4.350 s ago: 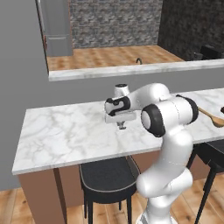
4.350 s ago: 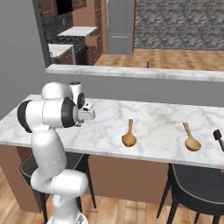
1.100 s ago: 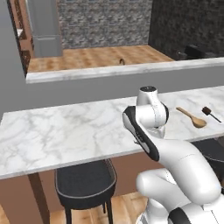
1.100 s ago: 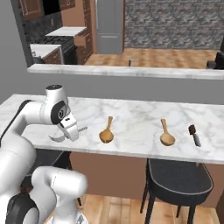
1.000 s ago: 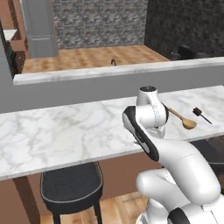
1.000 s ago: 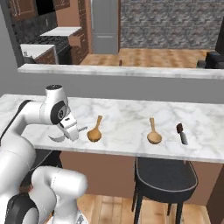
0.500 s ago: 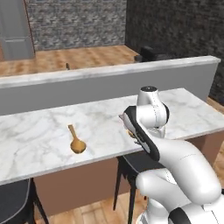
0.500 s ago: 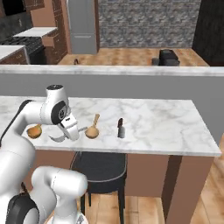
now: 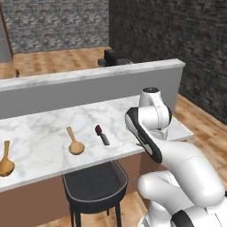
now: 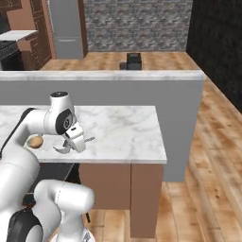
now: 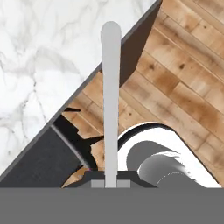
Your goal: Pick up the metallic utensils from the counter and place them in the open drawer. Make sure not to pick up any wooden utensils.
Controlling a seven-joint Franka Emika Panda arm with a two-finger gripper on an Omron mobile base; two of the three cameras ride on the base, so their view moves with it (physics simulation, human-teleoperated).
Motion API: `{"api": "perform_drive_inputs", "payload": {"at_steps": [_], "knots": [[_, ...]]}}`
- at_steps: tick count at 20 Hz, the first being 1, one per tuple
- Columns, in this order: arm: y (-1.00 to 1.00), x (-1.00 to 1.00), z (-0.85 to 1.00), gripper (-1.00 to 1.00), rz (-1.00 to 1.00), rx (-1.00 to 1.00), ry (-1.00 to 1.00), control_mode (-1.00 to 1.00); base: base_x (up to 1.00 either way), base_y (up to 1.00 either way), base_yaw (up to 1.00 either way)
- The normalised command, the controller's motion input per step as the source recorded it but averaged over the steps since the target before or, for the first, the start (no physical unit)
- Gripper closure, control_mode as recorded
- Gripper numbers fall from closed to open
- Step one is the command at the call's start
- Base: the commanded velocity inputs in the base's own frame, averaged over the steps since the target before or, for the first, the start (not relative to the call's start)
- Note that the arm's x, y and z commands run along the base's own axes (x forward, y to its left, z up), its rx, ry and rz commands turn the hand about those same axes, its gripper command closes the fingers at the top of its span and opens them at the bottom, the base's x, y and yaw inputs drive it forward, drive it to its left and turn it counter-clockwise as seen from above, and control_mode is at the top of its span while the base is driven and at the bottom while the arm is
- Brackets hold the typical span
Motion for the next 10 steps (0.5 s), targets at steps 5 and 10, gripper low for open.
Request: {"api": "perform_drive_inputs", "payload": {"at_steps": [5, 10], "knots": [[0.0, 0.0, 0.0, 1.0, 0.0, 0.0, 0.0, 1.0, 0.0, -1.0, -0.08], [0.0, 0.0, 0.0, 1.0, 0.0, 0.0, 0.0, 1.0, 0.15, -1.0, -0.02]]}}
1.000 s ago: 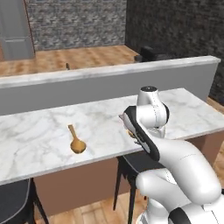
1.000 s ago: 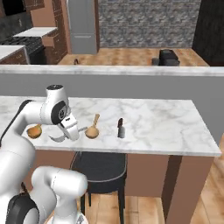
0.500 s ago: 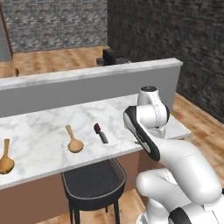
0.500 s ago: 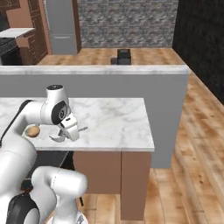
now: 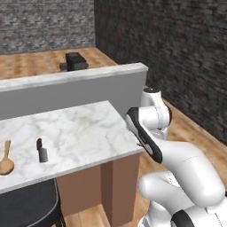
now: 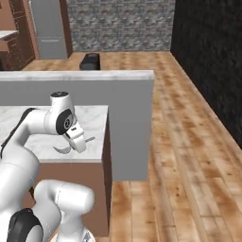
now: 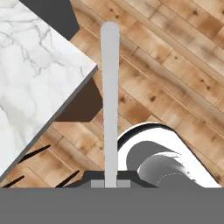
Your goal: Pick up the metallic utensils from the counter and place them in the open drawer. Make sure not to pick up any wooden utensils.
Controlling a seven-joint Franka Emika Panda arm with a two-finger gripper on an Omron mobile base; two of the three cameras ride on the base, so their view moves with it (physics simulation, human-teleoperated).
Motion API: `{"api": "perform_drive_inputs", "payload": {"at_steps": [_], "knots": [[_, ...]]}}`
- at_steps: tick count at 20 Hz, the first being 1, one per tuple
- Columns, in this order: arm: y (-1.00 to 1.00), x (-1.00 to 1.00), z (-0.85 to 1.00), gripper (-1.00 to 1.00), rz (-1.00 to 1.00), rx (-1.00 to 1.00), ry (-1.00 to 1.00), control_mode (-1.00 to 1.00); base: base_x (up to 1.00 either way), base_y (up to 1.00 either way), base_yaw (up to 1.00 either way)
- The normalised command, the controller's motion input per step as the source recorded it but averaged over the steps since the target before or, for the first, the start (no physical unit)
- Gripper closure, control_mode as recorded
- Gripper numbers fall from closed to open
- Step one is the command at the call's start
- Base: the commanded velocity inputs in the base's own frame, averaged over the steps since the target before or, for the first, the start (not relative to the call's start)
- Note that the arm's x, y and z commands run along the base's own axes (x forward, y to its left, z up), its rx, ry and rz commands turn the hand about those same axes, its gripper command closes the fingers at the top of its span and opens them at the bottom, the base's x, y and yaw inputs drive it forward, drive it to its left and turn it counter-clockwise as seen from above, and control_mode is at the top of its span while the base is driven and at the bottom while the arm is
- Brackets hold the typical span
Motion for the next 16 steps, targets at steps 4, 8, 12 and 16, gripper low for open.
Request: {"api": "perform_drive_inputs", "payload": {"at_steps": [4, 8, 12, 16], "knots": [[0.0, 0.0, 0.0, 1.0, 0.0, 0.0, 0.0, 1.0, 0.19, -1.0, -0.01], [0.0, 0.0, 0.0, 1.0, 0.0, 0.0, 0.0, 1.0, 0.51, -1.0, 0.0], [0.0, 0.0, 0.0, 1.0, 0.0, 0.0, 0.0, 1.0, 0.68, -1.0, 0.0], [0.0, 0.0, 0.0, 1.0, 0.0, 0.0, 0.0, 1.0, 0.67, -0.89, 0.0]]}}
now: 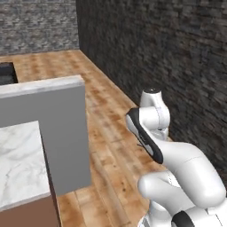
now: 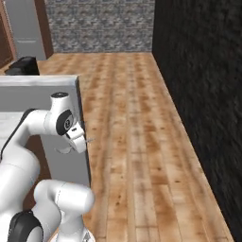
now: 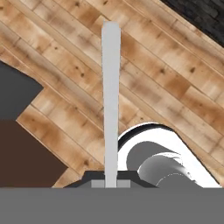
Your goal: Pick up the metallic utensils from the counter and place them in the open drawer. Make sure not to pick up any wooden utensils.
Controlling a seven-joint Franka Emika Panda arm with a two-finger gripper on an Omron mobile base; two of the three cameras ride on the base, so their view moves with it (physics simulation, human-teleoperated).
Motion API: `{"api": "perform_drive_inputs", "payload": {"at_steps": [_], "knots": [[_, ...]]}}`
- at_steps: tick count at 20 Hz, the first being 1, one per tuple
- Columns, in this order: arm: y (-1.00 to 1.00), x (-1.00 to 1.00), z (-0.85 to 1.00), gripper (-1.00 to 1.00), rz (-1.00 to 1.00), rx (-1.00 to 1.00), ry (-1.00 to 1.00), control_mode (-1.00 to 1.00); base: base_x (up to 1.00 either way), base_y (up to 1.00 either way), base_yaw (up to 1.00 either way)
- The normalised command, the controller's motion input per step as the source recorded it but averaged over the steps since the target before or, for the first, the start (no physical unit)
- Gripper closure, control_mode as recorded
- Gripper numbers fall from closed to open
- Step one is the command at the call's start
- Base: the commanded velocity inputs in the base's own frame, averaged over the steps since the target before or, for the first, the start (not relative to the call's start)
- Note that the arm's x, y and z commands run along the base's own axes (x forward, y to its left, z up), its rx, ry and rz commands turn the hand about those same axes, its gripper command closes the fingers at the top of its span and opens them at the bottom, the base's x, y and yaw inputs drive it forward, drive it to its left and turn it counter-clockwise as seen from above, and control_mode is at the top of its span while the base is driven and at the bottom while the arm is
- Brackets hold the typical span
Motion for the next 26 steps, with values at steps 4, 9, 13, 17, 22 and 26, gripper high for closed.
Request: {"api": "perform_drive_inputs", "payload": {"at_steps": [4, 9, 13, 17, 22, 26], "knots": [[0.0, 0.0, 0.0, 1.0, 0.0, 0.0, 0.0, 1.0, 0.76, -0.54, 0.01], [0.0, 0.0, 0.0, 1.0, 0.0, 0.0, 0.0, 1.0, 0.85, -0.37, 0.03], [0.0, 0.0, 0.0, 1.0, 0.0, 0.0, 0.0, 1.0, 0.87, -0.11, 0.08], [0.0, 0.0, 0.0, 1.0, 0.0, 0.0, 0.0, 1.0, 0.98, -0.1, 0.12], [0.0, 0.0, 0.0, 1.0, 0.0, 0.0, 0.0, 1.0, 1.0, -0.3, 0.15], [0.0, 0.0, 0.0, 1.0, 0.0, 0.0, 0.0, 1.0, 0.97, -0.53, 0.24]]}}
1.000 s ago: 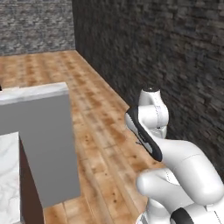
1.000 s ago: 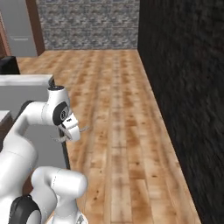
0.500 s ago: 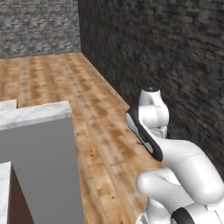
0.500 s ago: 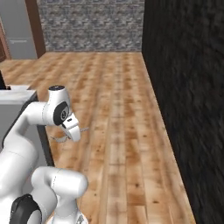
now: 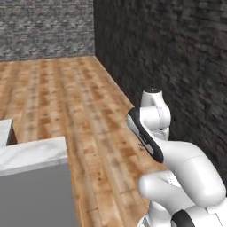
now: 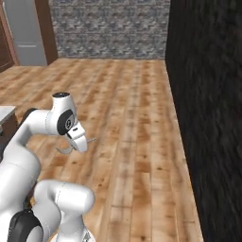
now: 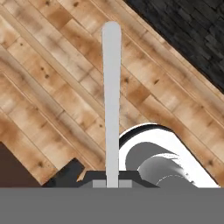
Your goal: Pick up the metallic utensils from the counter and place them in the open drawer. Make sure not to pick up any wooden utensils.
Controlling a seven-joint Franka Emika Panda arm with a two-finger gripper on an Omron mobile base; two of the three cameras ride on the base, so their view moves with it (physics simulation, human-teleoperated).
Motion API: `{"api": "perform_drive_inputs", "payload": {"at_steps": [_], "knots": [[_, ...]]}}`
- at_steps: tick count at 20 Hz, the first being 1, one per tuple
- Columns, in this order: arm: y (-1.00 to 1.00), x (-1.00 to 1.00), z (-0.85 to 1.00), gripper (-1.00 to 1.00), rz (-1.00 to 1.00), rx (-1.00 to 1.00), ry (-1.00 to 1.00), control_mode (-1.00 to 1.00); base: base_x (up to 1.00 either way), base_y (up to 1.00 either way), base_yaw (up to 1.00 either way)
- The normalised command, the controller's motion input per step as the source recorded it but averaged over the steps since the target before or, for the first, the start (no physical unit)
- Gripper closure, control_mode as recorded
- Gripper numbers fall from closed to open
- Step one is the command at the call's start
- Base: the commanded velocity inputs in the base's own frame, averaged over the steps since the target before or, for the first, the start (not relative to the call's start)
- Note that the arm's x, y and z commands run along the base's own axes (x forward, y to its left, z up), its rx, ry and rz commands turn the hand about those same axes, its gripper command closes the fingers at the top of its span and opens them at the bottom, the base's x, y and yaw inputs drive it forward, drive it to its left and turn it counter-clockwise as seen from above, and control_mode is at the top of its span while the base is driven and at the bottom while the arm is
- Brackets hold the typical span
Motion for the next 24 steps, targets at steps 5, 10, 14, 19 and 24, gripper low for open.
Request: {"api": "perform_drive_inputs", "payload": {"at_steps": [5, 10, 14, 19, 24], "knots": [[0.0, 0.0, 0.0, 1.0, 0.0, 0.0, 0.0, 1.0, 0.7, -0.69, 0.31], [0.0, 0.0, 0.0, 1.0, 0.0, 0.0, 0.0, 1.0, 0.8, -0.45, 0.38], [0.0, 0.0, 0.0, 1.0, 0.0, 0.0, 0.0, 1.0, 0.98, -0.34, 0.39], [0.0, 0.0, 0.0, 1.0, 0.0, 0.0, 0.0, 1.0, 1.0, -0.45, 0.38], [0.0, 0.0, 0.0, 1.0, 0.0, 0.0, 0.0, 1.0, 1.0, -0.52, 0.39]]}}
